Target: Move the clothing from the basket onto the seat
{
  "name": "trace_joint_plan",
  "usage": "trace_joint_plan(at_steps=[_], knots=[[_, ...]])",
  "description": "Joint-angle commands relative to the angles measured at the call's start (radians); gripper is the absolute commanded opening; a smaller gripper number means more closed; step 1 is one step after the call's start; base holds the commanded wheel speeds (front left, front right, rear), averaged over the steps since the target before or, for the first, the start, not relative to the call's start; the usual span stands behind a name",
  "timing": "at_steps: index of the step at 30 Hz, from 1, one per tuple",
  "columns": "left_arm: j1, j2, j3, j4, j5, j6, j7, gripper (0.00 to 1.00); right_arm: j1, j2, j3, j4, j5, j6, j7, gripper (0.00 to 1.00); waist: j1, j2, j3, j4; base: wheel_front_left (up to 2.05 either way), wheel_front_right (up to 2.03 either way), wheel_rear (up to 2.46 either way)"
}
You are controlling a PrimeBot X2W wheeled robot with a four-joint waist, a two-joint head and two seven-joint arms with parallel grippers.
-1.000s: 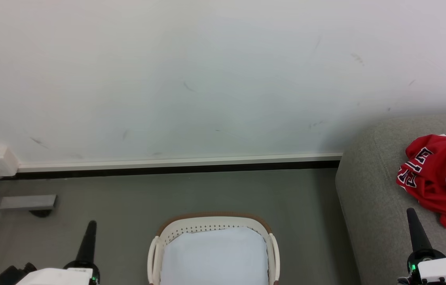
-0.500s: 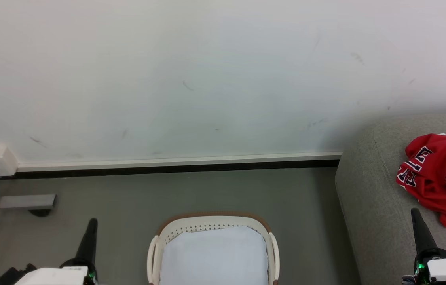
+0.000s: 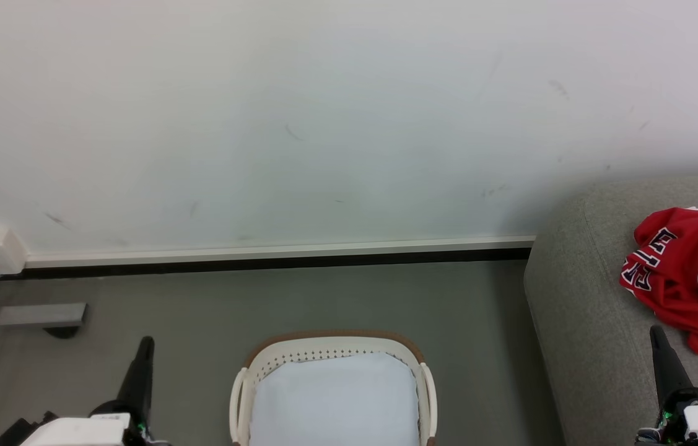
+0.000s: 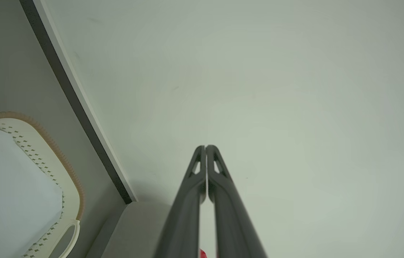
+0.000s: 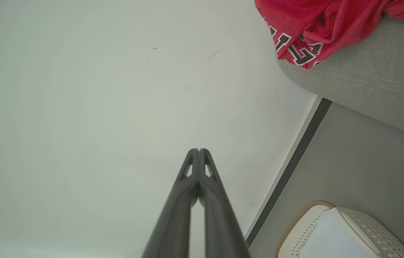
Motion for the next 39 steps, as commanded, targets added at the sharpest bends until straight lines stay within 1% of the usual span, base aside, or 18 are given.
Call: trace_joint_plan(at_steps=[1,19,39], knots=[[-0.011,0.001,0.006,-0.006,-0.027,0.001,0.008,0.00,0.006,0.001,-0.009,-0.009,0.023,-0.002,0.008,0.00,0.0000,0.0000,0.000,0.000,0.00,0.00,0.00],[-0.011,-0.006,0.014,-0.018,-0.136,0.001,0.039,0.00,0.010,0.010,-0.039,-0.011,0.114,-0.002,0.040,0.00,0.0000,0.0000,0.005,-0.002,0.00,0.00,0.00],[-0.011,-0.006,0.013,-0.018,-0.132,0.001,0.038,0.00,0.010,0.010,-0.041,-0.011,0.106,-0.002,0.038,0.00,0.0000,0.0000,0.005,-0.002,0.00,0.00,0.00]])
